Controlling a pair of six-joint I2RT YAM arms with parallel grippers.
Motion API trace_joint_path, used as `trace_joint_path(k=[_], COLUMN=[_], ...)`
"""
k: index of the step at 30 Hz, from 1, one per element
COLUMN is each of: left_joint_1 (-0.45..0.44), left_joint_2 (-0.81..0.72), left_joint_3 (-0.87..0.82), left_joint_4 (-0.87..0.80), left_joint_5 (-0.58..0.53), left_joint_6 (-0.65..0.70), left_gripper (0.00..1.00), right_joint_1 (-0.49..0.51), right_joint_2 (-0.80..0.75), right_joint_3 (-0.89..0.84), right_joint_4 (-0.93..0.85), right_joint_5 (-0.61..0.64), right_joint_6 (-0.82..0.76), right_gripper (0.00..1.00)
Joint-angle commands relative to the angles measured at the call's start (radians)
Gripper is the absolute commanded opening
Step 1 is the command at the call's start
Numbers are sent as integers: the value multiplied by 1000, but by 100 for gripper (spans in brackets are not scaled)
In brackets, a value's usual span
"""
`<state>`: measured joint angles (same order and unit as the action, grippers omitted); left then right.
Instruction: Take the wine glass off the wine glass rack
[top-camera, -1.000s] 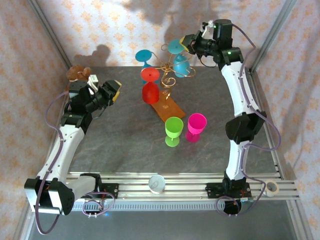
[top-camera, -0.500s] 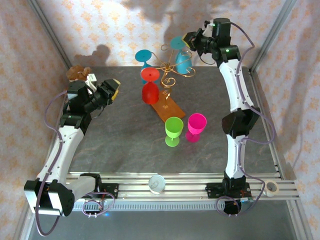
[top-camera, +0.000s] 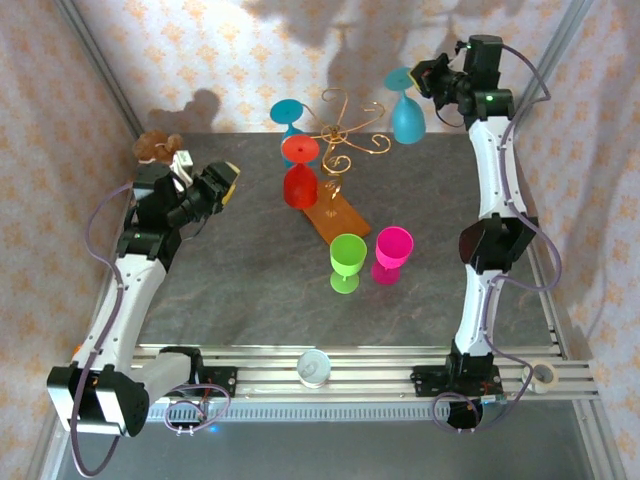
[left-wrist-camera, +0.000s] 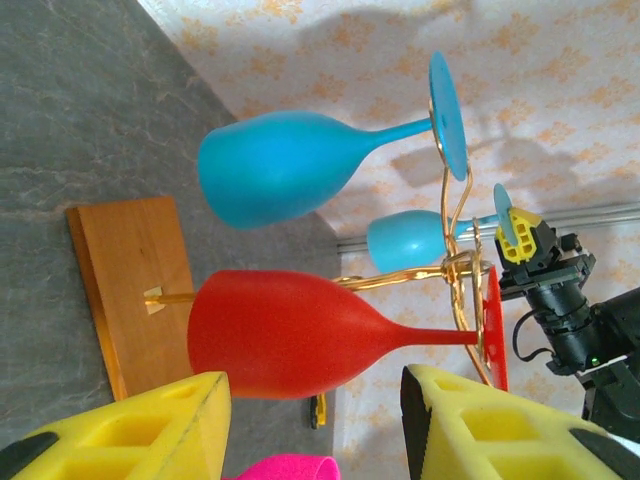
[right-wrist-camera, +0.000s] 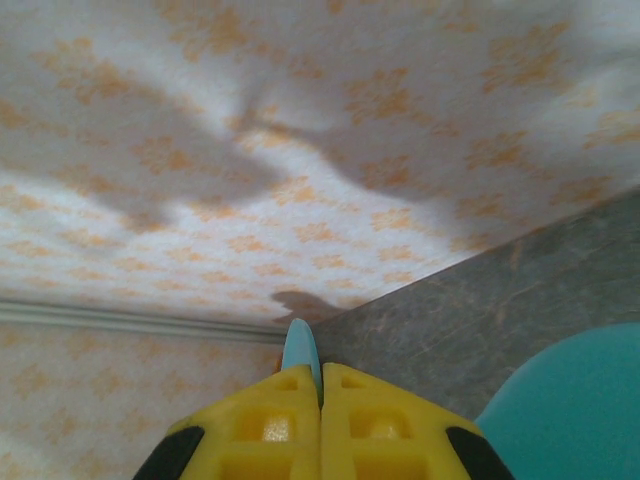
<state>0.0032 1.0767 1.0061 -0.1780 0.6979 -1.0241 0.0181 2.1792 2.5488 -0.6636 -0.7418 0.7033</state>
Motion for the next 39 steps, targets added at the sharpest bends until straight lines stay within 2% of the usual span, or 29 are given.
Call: trace_joint_path(k=[1, 5, 15, 18, 22, 30, 33, 39], left_joint_1=[11, 12, 12, 12, 12, 12, 12, 12], left_joint_2=[-37, -62, -117, -125, -151, -208, -221, -277], left_joint_3=[45, 76, 110, 111, 85, 28, 27, 35], left_joint_4=[-105, -222, -445, -510, -564, -562, -576, -643], left_joint_5=[-16, -43, -86, -86, -83, -49, -28, -57], left_joint_6=[79, 142, 243, 274, 308, 280, 266, 266], left_gripper=[47, 47, 48, 47, 47, 47, 47, 47], right_joint_1=[-25, -33, -31, -4, 106, 362, 471, 739], right_joint_2=[-114, -223, -602, -712, -814, -983, -989, -940], right_joint_3=[21, -70, -504, -601, -642, -705, -716, -670], right_joint_4=[-100, -191, -211, -259, -393, -472, -472, -460], right_joint_5=[49, 95, 69, 85, 150, 241, 272, 386], right_joint_6=[-101, -198, -268, -324, -430, -455, -450, -470], right_gripper=[0, 0, 0, 0, 0, 0, 0, 0])
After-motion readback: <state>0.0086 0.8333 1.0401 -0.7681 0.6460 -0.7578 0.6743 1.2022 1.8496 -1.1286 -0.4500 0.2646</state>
